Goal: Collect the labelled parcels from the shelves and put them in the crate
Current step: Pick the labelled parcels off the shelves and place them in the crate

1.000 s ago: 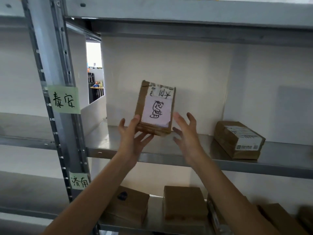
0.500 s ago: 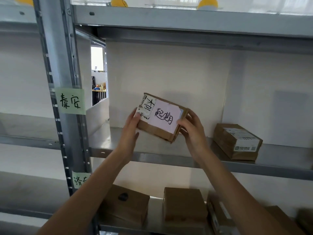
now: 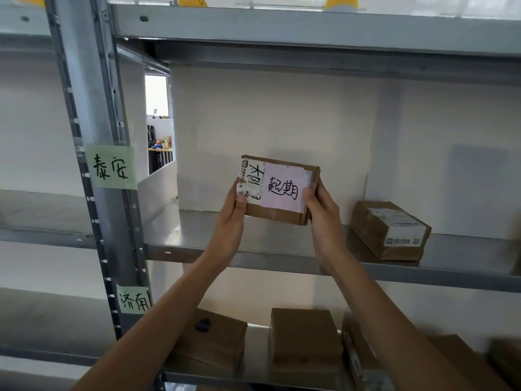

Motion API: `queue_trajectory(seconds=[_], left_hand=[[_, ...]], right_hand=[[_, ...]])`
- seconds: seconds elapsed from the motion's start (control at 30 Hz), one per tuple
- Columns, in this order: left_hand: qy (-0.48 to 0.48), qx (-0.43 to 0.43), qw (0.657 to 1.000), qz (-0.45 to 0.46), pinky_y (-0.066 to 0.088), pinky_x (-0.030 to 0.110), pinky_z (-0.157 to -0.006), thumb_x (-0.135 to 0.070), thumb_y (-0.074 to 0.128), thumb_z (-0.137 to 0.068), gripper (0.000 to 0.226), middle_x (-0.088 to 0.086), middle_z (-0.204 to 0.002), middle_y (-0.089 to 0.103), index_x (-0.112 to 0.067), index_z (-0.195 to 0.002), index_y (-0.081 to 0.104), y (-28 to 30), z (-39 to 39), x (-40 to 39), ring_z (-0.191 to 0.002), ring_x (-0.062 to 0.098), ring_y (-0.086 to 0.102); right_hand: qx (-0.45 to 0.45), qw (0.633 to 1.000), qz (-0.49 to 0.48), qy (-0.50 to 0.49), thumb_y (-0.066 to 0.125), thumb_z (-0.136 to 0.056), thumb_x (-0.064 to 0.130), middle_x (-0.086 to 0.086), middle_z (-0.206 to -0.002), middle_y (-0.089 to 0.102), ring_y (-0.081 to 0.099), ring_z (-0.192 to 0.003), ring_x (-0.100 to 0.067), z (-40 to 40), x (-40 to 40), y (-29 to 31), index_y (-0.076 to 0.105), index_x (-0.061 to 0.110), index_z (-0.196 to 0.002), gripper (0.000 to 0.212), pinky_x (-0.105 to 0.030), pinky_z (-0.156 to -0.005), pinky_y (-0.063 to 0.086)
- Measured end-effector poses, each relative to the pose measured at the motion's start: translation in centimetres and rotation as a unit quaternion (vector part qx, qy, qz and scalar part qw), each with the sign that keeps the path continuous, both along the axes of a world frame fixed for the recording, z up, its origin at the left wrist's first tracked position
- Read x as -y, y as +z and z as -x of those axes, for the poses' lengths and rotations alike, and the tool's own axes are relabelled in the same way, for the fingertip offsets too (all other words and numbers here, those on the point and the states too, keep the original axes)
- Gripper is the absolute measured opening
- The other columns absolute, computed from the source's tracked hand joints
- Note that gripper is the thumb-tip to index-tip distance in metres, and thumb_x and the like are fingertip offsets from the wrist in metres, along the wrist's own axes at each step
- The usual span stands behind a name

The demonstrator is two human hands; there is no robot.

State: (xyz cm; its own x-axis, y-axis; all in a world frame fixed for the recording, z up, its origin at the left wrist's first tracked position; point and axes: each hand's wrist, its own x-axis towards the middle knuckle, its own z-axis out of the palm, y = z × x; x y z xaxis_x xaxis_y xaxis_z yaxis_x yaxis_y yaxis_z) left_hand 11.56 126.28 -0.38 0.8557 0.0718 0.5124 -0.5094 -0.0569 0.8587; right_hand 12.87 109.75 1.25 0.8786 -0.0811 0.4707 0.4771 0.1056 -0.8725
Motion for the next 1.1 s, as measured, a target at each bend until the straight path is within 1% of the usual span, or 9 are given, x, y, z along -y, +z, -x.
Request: queue_trajectory(seconds=[0.1,0.27,0.37,0.53,0.63,0.77,0.9,1.0,1.1], left_hand=[[-0.011,0.014,1.0,-0.006,0.036,-0.005,-0.08,-0.028,0.028,-0.104,0.043,-0.008,-0.136,0.05,-0.022,-0.147,0.033,0.7,-0.4,1.2,-0.108,-0.017,0.047],[-0.045,0.039,0.998,-0.002,0.035,-0.004,-0.088,-0.026,0.027,-0.105,0.043,-0.004,-0.141,0.048,-0.017,-0.147,0.034,1.6,-1.1,5.1,-0.119,-0.005,0.048],[-0.084,0.044,0.996,-0.005,0.033,-0.001,-0.097,-0.031,0.026,-0.104,0.048,-0.007,-0.149,0.04,-0.023,-0.151,0.023,2.0,-1.6,8.4,-0.132,0.001,0.038],[-0.13,0.057,0.99,-0.005,0.029,0.026,-0.115,-0.031,0.027,-0.104,0.047,-0.005,-0.15,0.039,-0.023,-0.151,0.024,3.1,-2.3,15.0,-0.137,0.005,0.036],[-0.155,0.056,0.986,-0.013,0.037,0.017,-0.107,-0.032,0.029,-0.104,0.044,-0.006,-0.143,0.048,-0.023,-0.147,0.032,3.9,-1.8,19.6,-0.128,0.002,0.045],[-0.203,0.06,0.977,-0.038,0.039,0.012,-0.102,-0.033,0.028,-0.104,0.043,-0.015,-0.135,0.051,-0.023,-0.145,0.035,5.2,-0.6,26.2,-0.122,-0.007,0.048],[-0.236,0.081,0.968,-0.039,0.029,0.013,-0.11,-0.031,0.028,-0.105,0.046,-0.017,-0.137,0.045,-0.021,-0.149,0.029,6.0,-0.5,33.7,-0.121,-0.01,0.042],[-0.254,0.073,0.964,-0.042,0.028,0.004,-0.104,-0.031,0.027,-0.105,0.048,-0.011,-0.145,0.041,-0.021,-0.151,0.023,6.1,-0.8,40.3,-0.125,-0.003,0.039],[-0.27,0.062,0.96,-0.033,0.035,0.016,-0.108,-0.031,0.028,-0.105,0.047,-0.004,-0.146,0.044,-0.021,-0.15,0.026,6.3,-0.5,46.8,-0.129,0.008,0.044]], right_hand=[[0.009,1.0,-0.007,-0.012,0.05,-0.1,0.021,0.0,-0.129,0.064,0.064,-0.113,-0.01,0.2,1.4,0.6,0.049,0.019,-0.142,0.041,-0.025,-0.095,0.053],[0.015,0.998,-0.003,-0.055,0.053,-0.099,0.032,0.007,-0.123,0.068,0.066,-0.11,-0.01,0.7,5.3,1.7,0.046,0.029,-0.144,0.046,-0.035,-0.095,0.055],[0.022,0.995,-0.003,-0.093,0.05,-0.1,0.03,0.014,-0.111,0.069,0.068,-0.097,-0.001,1.4,8.2,2.5,0.045,0.029,-0.144,0.045,-0.023,-0.081,0.057],[0.035,0.986,0.004,-0.164,0.042,-0.103,0.033,0.003,-0.124,0.065,0.068,-0.102,-0.008,3.1,13.9,3.6,0.041,0.03,-0.146,0.043,-0.028,-0.082,0.059],[0.035,0.98,-0.01,-0.194,0.036,-0.104,0.037,0.004,-0.122,0.065,0.069,-0.097,-0.005,4.2,18.0,3.9,0.038,0.032,-0.147,0.043,-0.018,-0.071,0.057],[0.032,0.969,-0.021,-0.244,0.032,-0.105,0.038,0.004,-0.128,0.06,0.062,-0.103,-0.002,5.8,24.2,4.2,0.032,0.032,-0.15,0.045,-0.009,-0.073,0.052],[0.02,0.956,-0.021,-0.293,0.032,-0.105,0.039,0.003,-0.13,0.06,0.059,-0.112,-0.008,7.2,31.4,4.5,0.031,0.031,-0.151,0.046,-0.021,-0.091,0.05],[0.012,0.944,-0.018,-0.328,0.031,-0.105,0.039,0.002,-0.125,0.062,0.06,-0.109,-0.009,8.0,36.8,4.6,0.034,0.031,-0.149,0.044,-0.021,-0.086,0.051],[0.009,0.932,-0.013,-0.362,0.031,-0.106,0.036,0.001,-0.124,0.062,0.061,-0.107,-0.009,9.0,42.5,4.6,0.031,0.029,-0.15,0.045,-0.028,-0.094,0.052]])
